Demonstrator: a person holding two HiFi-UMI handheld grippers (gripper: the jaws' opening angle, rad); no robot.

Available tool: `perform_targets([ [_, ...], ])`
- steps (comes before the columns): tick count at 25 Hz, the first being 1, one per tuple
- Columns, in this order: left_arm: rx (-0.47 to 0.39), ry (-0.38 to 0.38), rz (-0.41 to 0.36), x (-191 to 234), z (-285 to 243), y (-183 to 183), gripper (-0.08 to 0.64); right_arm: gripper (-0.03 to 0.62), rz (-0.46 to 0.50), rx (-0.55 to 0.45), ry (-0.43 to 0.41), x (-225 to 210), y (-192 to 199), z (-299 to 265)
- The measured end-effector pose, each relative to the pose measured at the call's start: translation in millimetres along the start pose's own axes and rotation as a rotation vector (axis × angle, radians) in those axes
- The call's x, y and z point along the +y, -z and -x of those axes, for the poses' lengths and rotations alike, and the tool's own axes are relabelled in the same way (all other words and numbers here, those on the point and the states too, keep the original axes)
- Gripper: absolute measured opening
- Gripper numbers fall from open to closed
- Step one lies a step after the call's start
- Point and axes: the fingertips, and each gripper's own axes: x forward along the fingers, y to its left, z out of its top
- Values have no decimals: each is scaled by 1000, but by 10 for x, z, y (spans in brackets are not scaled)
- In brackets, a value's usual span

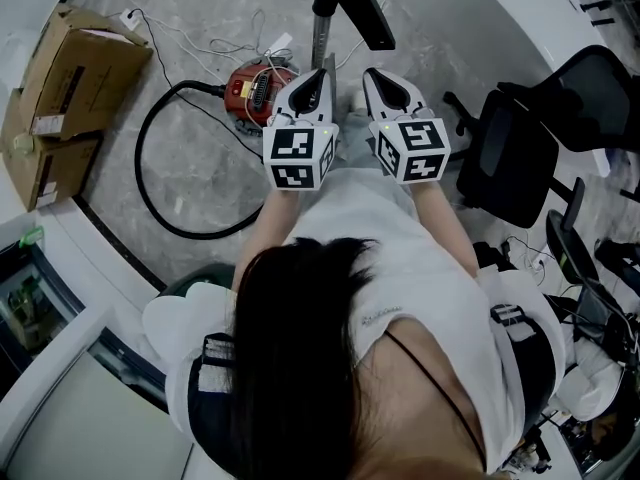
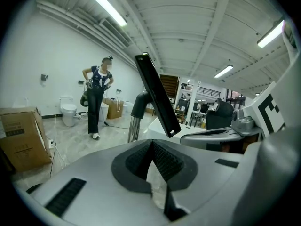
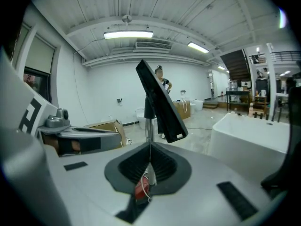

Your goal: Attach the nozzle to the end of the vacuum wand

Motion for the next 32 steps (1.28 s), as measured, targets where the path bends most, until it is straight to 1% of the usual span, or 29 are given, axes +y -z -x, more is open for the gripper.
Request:
perform_targets([
  [6, 1, -4, -1, 8, 17, -4, 3, 15, 18, 13, -4, 67, 38, -17],
  [13, -3, -24, -10, 13, 50, 1, 3, 15, 19, 12, 19, 28, 50, -29],
  [19, 4, -42, 10, 17, 68, 61, 3, 15, 26, 3, 3, 82, 41, -42],
  [25, 8, -39, 11, -12, 84, 62, 3, 15, 31, 1, -4, 122, 54, -9],
  [32, 21, -28, 3, -48, 90, 116, 3, 15, 27, -2, 11, 122, 89, 19],
])
